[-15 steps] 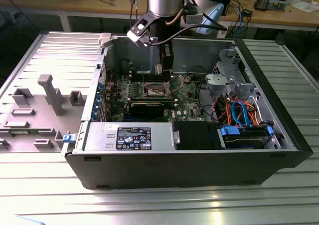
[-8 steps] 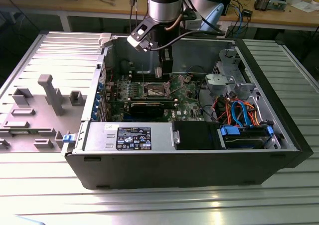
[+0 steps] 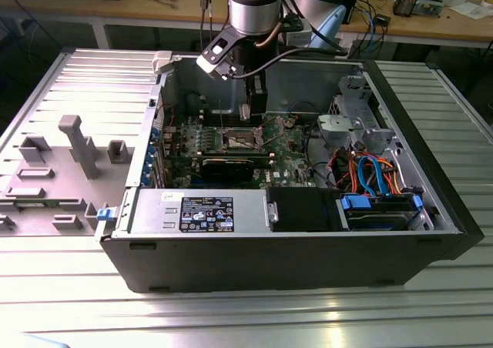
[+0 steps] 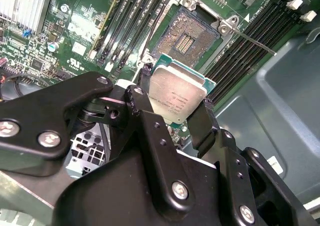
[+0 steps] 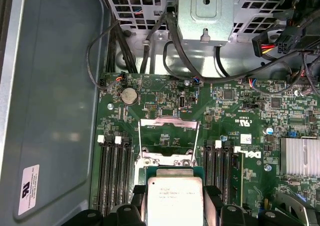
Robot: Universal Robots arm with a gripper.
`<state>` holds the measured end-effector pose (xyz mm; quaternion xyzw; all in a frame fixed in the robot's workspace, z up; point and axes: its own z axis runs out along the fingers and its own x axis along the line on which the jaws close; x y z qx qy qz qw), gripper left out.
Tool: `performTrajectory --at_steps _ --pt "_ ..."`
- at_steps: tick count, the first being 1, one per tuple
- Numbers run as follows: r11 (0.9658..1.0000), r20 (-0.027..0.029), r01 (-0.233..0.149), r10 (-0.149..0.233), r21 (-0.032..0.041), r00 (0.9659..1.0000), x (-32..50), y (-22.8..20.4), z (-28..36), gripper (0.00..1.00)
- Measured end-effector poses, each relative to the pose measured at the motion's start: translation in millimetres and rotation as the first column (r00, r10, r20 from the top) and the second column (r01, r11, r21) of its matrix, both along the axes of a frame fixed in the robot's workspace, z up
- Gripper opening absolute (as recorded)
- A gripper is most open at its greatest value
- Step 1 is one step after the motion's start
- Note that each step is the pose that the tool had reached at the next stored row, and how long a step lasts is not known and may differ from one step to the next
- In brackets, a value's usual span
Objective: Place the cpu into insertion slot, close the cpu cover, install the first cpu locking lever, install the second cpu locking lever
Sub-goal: 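Place the cpu into insertion slot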
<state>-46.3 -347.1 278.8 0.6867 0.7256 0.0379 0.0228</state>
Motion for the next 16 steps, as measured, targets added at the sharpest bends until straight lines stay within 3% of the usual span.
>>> performTrajectory --at_steps 8,13,16 --pt "1.0000 0.0001 0.000 0.000 -0.0001 1.0000 0.0 -0.1 -1.5 0.55" --pt "0.9996 -0.0001 0.027 -0.027 -0.0008 0.9996 -0.5 -0.1 -14.1 0.55" --pt "0.9995 -0.0060 0.031 -0.031 -0.0011 0.9995 -0.7 -0.1 -20.5 0.55"
